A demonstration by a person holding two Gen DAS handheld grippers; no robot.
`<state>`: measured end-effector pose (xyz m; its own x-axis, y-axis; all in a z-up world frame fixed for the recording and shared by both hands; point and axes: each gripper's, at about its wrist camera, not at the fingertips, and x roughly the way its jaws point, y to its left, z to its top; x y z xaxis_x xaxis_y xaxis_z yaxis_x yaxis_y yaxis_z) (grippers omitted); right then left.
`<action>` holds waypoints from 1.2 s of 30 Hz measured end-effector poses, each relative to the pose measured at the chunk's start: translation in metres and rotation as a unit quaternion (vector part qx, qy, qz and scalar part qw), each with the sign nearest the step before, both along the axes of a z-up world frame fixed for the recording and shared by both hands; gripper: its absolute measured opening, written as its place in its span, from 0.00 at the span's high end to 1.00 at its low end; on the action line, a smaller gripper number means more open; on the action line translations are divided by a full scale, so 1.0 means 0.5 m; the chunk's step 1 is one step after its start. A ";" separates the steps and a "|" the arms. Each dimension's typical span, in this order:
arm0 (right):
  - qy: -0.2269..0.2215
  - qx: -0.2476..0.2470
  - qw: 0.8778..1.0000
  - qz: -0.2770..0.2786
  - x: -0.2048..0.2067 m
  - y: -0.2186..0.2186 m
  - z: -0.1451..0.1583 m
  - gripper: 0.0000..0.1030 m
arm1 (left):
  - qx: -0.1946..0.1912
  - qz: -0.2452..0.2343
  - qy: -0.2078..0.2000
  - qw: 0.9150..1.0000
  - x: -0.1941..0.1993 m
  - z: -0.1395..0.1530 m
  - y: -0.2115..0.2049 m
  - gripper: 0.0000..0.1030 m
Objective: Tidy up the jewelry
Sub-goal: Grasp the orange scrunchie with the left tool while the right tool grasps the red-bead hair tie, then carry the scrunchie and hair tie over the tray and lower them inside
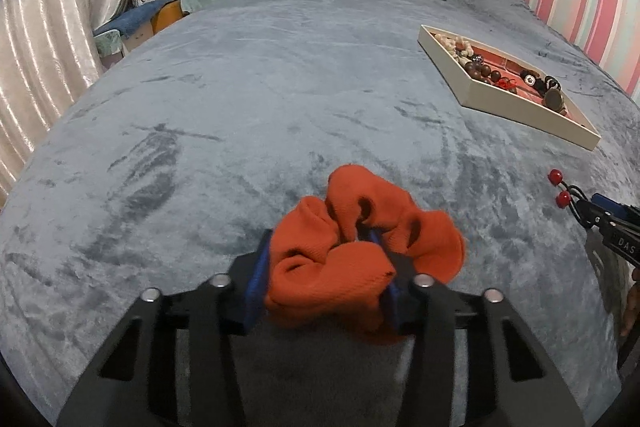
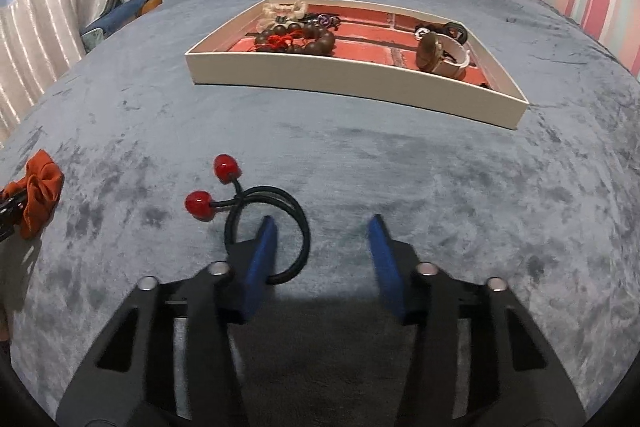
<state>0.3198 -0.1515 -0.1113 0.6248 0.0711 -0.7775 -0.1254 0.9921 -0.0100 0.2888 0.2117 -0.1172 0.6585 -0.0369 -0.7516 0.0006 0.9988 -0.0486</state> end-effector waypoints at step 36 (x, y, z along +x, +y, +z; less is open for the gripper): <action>-0.095 0.066 0.993 0.026 0.059 -0.070 0.141 0.96 | 0.014 -0.007 -0.064 0.998 0.038 0.123 -0.099 0.80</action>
